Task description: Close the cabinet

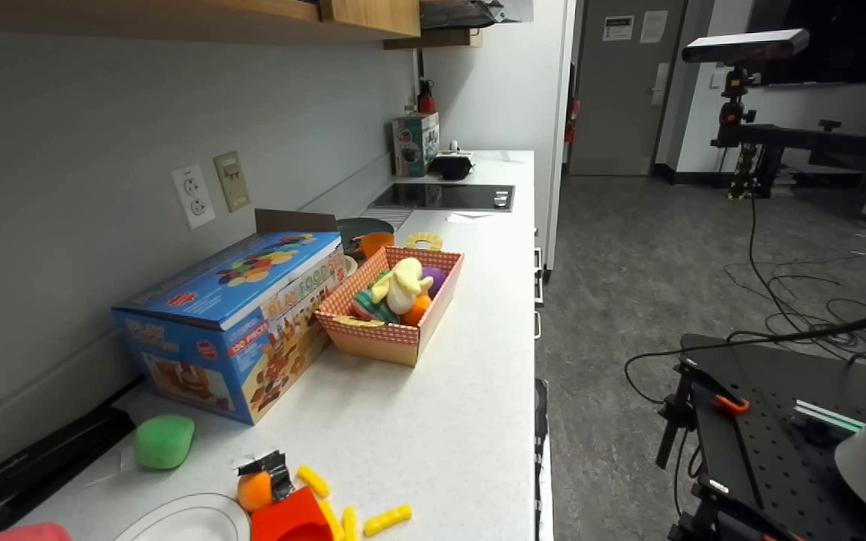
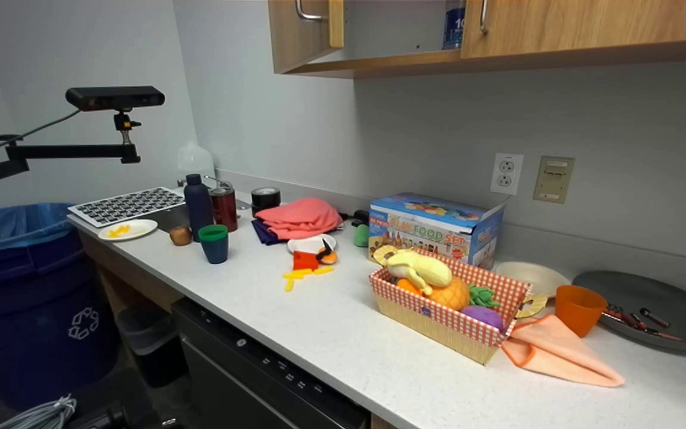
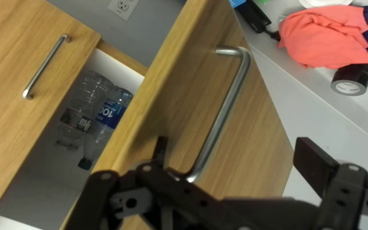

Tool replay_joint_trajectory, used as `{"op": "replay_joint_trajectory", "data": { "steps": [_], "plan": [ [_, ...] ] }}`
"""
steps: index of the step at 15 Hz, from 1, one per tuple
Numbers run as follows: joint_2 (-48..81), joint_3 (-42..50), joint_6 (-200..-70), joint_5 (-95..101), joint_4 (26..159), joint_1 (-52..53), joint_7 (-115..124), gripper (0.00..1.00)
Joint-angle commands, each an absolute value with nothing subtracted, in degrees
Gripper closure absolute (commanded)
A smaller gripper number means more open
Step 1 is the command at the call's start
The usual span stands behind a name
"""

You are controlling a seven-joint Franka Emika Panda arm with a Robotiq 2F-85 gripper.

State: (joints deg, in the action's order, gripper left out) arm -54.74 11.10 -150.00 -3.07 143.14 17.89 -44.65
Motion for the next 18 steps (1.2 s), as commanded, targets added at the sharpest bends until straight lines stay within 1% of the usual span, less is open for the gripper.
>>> {"op": "replay_joint_trajectory", "data": {
  "steps": [1, 8, 12, 13, 18],
  "plan": [
    [-53.6, 9.7, -154.5, 0.2, 143.8, 14.9, -42.3, 0.00],
    [-53.5, 8.3, -152.5, 5.1, 143.9, 11.9, -37.4, 0.00],
    [-54.1, 8.2, -146.7, 4.7, 143.5, 12.4, -35.3, 0.00],
    [-53.9, 9.2, -149.8, 4.8, 144.0, 13.9, -36.6, 0.00],
    [-53.9, 9.2, -147.8, 4.7, 144.0, 13.8, -35.8, 0.00]
  ]
}}
